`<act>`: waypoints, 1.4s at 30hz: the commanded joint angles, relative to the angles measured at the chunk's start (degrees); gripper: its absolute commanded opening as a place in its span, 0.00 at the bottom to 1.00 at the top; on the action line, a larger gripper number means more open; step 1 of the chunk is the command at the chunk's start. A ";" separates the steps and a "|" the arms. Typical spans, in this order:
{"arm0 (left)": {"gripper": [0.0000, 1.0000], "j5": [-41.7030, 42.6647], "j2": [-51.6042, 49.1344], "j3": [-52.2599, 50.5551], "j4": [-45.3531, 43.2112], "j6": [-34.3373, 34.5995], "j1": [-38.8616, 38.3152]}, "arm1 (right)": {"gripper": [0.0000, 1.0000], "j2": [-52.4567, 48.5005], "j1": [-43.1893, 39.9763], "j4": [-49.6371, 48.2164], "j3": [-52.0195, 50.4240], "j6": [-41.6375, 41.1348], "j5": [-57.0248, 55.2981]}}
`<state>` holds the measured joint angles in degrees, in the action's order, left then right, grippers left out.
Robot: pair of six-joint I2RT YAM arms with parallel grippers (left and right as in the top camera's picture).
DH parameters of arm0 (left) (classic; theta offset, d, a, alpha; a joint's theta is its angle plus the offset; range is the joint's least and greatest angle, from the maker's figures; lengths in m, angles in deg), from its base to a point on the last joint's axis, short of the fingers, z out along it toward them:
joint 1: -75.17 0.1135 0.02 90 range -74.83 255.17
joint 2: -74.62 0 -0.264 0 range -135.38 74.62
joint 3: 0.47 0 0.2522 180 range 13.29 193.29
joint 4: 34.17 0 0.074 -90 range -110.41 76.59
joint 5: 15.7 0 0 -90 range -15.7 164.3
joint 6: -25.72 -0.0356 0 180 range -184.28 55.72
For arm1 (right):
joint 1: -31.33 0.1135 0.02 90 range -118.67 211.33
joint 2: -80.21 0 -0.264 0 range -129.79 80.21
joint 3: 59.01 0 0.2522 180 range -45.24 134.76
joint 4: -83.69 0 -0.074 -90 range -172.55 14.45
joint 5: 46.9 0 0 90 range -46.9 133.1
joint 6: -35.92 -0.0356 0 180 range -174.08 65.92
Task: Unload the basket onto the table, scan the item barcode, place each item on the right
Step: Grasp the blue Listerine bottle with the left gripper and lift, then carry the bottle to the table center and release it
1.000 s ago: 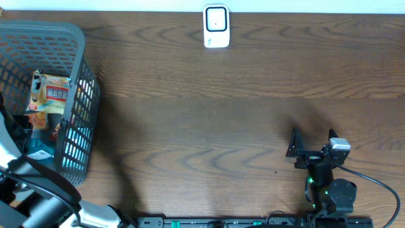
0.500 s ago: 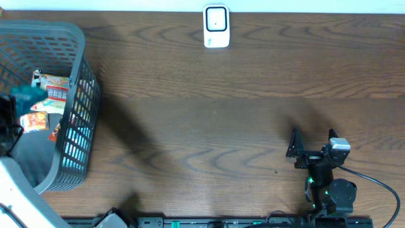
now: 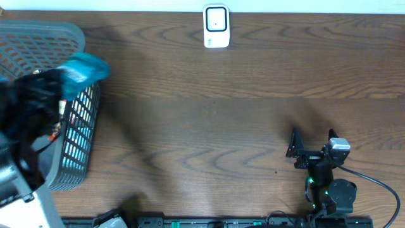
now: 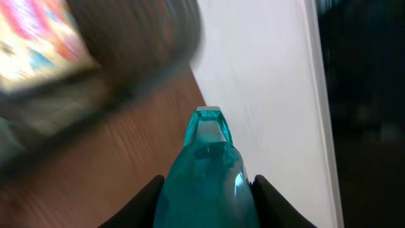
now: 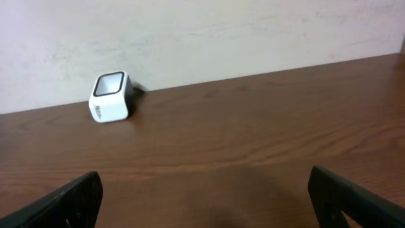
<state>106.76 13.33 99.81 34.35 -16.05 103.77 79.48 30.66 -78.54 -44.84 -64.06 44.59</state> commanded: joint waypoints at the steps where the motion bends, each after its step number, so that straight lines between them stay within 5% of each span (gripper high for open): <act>1: 0.19 0.68 -1.92 1.79 -0.90 0.46 -9.42 | 0.99 0.11 0.24 0.17 -0.09 0.66 -0.28; 15: 0.19 -9.81 -24.83 0.63 -5.62 0.52 -43.15 | 0.99 0.13 0.24 0.17 -0.09 0.66 -0.28; 35: 0.19 -8.98 -55.39 0.63 -34.03 9.53 -61.75 | 0.99 0.11 0.24 0.17 -0.09 0.66 -0.28; 42: 0.49 -9.25 -56.30 0.63 -36.87 8.94 -63.56 | 0.99 0.11 0.24 0.17 -0.09 0.66 -0.31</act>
<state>97.52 -42.76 99.81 -2.70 -6.89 39.97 79.48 30.66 -78.54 -44.84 -64.06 44.59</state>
